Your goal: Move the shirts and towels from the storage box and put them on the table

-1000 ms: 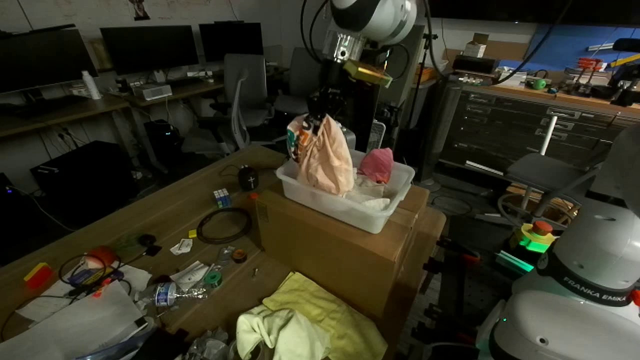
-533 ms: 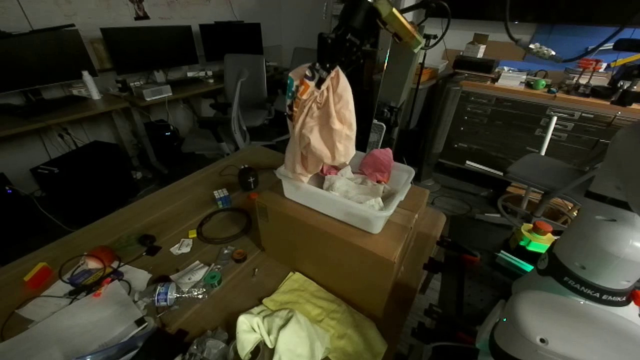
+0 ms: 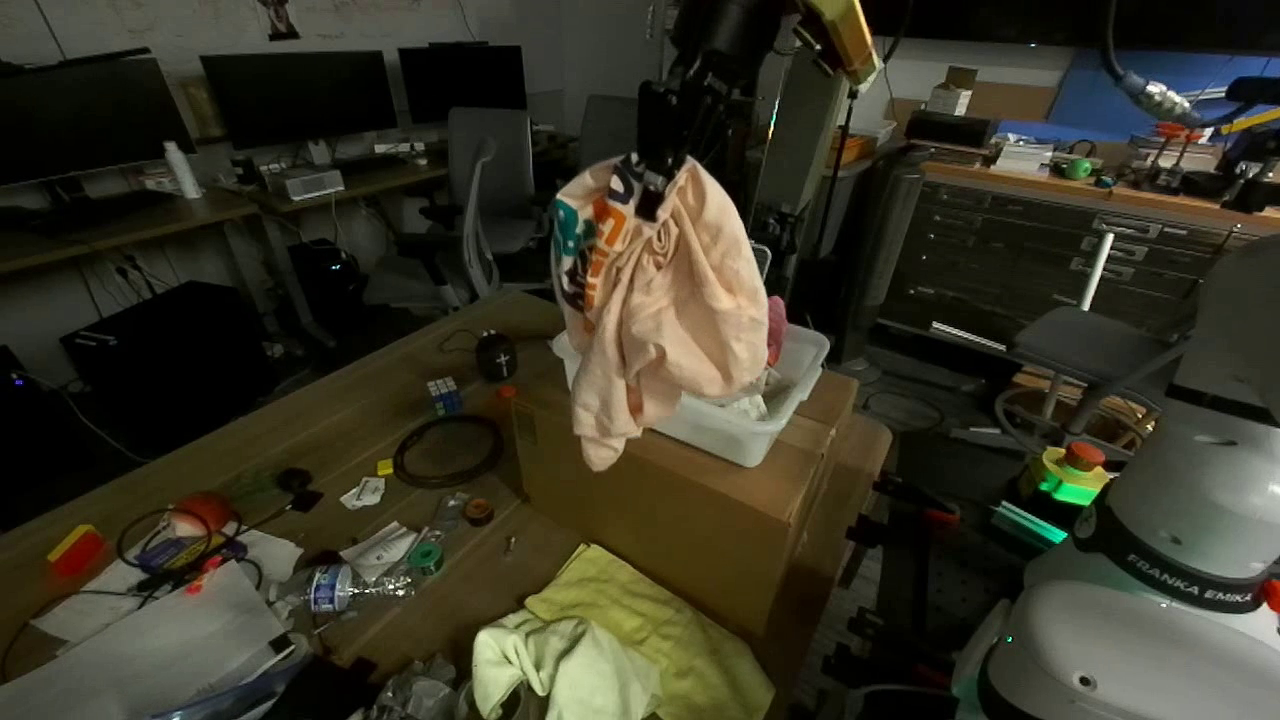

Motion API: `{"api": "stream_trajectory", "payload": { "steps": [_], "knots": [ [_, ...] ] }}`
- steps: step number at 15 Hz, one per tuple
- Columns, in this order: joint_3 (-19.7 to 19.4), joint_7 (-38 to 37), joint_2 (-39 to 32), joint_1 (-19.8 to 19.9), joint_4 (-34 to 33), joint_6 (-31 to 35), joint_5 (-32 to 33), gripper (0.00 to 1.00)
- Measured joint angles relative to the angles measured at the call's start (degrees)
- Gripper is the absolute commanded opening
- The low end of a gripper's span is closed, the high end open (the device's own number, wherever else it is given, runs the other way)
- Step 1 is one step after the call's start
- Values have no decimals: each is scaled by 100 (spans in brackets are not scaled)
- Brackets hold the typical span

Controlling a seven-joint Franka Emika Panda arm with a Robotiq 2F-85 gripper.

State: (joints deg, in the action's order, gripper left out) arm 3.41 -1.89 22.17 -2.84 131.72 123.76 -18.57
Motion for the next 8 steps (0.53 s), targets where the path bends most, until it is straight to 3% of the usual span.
{"api": "stream_trajectory", "payload": {
  "steps": [4, 8],
  "knots": [
    [503, -539, -389, -198, -44, -71, 475, 3],
    [671, -1172, -917, -315, -113, 764, 152, 3]
  ]
}}
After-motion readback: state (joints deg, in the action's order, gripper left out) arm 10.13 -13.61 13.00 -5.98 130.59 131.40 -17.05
